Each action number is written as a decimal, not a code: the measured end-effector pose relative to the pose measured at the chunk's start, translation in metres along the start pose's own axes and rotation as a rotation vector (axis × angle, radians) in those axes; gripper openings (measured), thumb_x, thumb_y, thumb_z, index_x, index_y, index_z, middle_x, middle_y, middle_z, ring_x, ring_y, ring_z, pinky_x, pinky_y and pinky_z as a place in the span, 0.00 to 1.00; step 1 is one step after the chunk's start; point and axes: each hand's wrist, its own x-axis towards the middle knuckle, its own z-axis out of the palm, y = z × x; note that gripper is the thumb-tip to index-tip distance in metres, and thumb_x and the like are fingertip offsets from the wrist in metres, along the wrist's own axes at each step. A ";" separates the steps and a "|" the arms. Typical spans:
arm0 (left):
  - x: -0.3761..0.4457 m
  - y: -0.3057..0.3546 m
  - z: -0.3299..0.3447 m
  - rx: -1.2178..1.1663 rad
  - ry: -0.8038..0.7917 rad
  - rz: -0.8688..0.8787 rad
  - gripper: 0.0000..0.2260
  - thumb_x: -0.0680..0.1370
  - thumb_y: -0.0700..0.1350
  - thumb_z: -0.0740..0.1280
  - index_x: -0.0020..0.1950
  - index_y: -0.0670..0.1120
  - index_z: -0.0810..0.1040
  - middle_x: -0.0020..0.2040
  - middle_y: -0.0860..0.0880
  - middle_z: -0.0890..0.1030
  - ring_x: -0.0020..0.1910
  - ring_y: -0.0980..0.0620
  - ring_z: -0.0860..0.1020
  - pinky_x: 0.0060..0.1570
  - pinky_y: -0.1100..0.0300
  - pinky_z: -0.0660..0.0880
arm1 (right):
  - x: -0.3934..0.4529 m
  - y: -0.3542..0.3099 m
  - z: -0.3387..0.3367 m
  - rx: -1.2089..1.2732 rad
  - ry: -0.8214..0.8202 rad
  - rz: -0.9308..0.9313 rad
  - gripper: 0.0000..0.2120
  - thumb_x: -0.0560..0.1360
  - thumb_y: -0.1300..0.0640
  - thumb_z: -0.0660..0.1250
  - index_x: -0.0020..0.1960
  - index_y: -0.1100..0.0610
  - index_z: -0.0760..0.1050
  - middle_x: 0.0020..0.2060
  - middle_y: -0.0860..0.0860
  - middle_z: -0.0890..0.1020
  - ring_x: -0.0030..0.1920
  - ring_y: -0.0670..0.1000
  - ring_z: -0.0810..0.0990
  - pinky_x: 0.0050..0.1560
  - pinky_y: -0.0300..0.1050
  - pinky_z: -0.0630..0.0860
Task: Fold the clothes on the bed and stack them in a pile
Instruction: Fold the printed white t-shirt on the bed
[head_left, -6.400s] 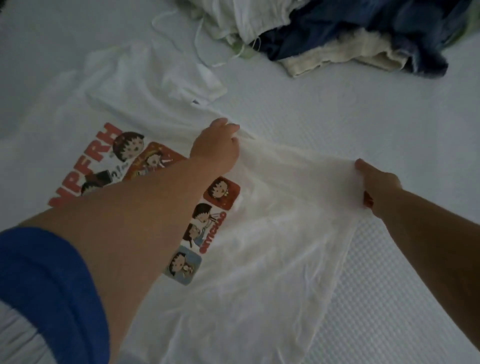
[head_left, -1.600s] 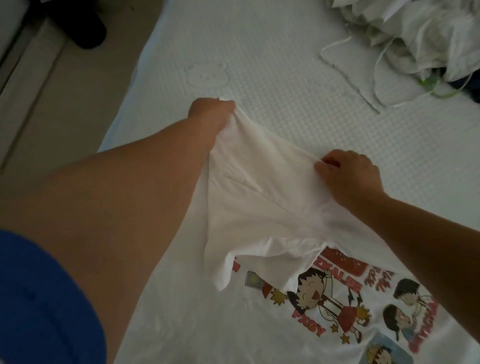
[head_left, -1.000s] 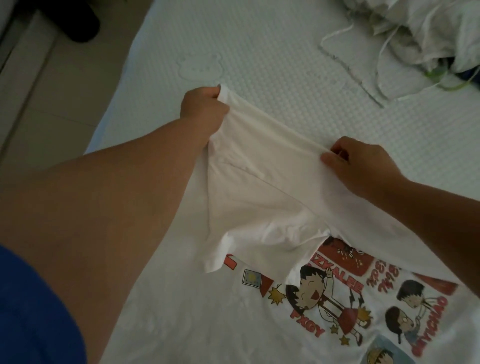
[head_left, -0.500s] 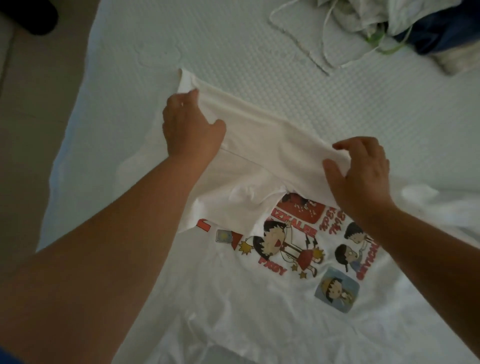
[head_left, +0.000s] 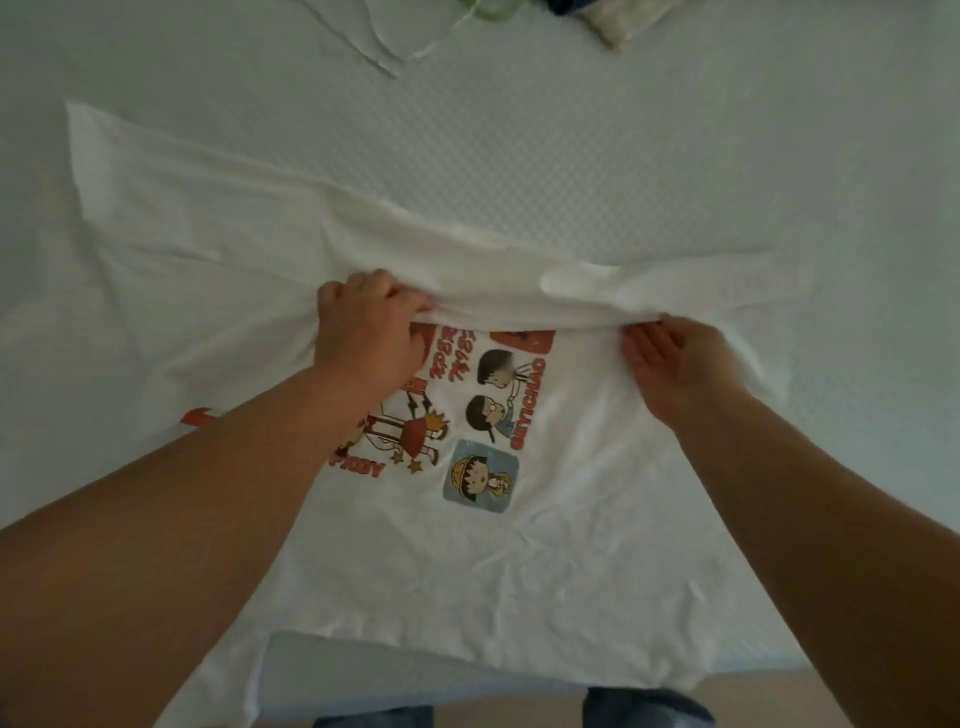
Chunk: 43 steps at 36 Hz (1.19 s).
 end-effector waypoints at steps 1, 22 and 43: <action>0.002 0.000 0.000 -0.001 0.004 0.005 0.15 0.74 0.47 0.67 0.60 0.50 0.78 0.55 0.46 0.76 0.57 0.45 0.70 0.59 0.50 0.60 | 0.003 -0.005 0.001 0.044 -0.018 0.017 0.06 0.78 0.64 0.59 0.53 0.61 0.74 0.46 0.54 0.80 0.47 0.52 0.80 0.41 0.44 0.77; -0.017 -0.003 -0.050 -0.183 0.055 0.013 0.07 0.73 0.39 0.62 0.38 0.43 0.78 0.34 0.48 0.75 0.35 0.48 0.72 0.45 0.52 0.70 | -0.069 0.025 -0.052 -0.099 -0.139 -0.059 0.07 0.73 0.68 0.62 0.41 0.57 0.73 0.33 0.49 0.83 0.39 0.49 0.84 0.35 0.42 0.79; 0.064 0.068 -0.011 -0.007 -0.078 0.205 0.16 0.75 0.51 0.68 0.62 0.49 0.78 0.63 0.45 0.75 0.62 0.43 0.70 0.61 0.50 0.64 | 0.018 -0.059 -0.102 -0.850 0.278 -0.236 0.14 0.68 0.44 0.72 0.40 0.55 0.78 0.37 0.48 0.78 0.39 0.50 0.76 0.45 0.46 0.72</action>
